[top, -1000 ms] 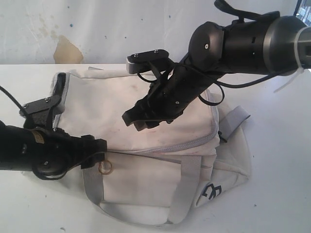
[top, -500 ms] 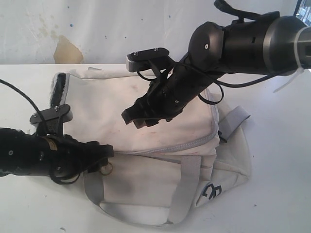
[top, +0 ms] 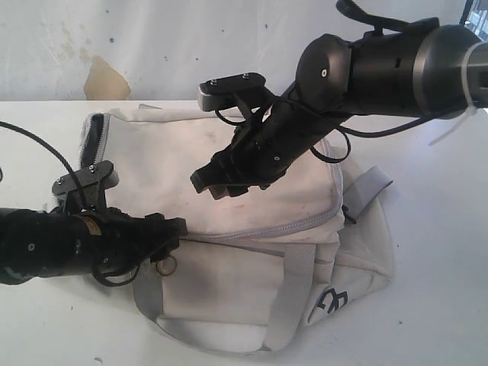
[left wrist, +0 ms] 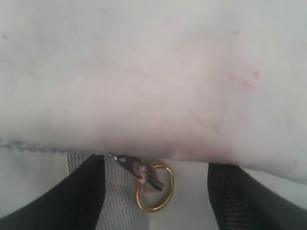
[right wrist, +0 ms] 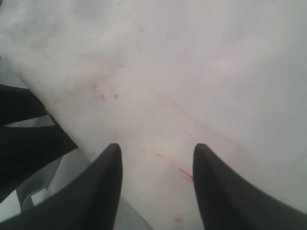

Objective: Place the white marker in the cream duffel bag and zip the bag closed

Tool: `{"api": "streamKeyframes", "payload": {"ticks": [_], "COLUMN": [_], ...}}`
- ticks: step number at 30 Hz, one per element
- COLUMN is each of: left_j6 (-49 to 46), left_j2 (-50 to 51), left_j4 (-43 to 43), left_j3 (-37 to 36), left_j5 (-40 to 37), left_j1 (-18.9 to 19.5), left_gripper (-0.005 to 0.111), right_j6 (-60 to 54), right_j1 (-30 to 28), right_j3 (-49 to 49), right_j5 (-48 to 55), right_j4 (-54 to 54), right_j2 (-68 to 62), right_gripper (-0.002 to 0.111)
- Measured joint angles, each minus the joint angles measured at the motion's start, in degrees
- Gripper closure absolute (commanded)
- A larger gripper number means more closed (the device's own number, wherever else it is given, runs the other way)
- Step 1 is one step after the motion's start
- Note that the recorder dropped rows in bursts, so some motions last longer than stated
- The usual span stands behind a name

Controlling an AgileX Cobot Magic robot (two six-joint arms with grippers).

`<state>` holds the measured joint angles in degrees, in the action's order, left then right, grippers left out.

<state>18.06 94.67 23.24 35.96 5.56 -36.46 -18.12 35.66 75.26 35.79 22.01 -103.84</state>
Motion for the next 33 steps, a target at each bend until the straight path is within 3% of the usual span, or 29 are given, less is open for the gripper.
{"api": "streamKeyframes", "payload": {"ticks": [8,14,23,33], "left_j6": [1.27,1.39,0.87,-7.30], "left_j2": [2.72,2.81,2.71,-5.76], "left_j4": [0.09,0.09,-4.21,-4.59], "left_j3": [0.00,0.00,0.00,0.00], "left_j5": [4.22,5.19,1.59,-7.09], "left_j1": [0.00,0.00,0.00,0.00], "left_gripper": [0.074,0.106,0.107,0.107], "right_j6": [0.06,0.06,0.06,-2.72], "right_j1": [0.00,0.00,0.00,0.00], "right_j3": [0.00,0.00,0.00,0.00], "right_j5": [-0.09,0.01,0.27,2.82], "right_j4": [0.00,0.00,-0.38,-3.08], "right_j2": [0.00,0.00,0.00,0.00], "right_gripper": [0.064,0.064,0.064,0.064]}}
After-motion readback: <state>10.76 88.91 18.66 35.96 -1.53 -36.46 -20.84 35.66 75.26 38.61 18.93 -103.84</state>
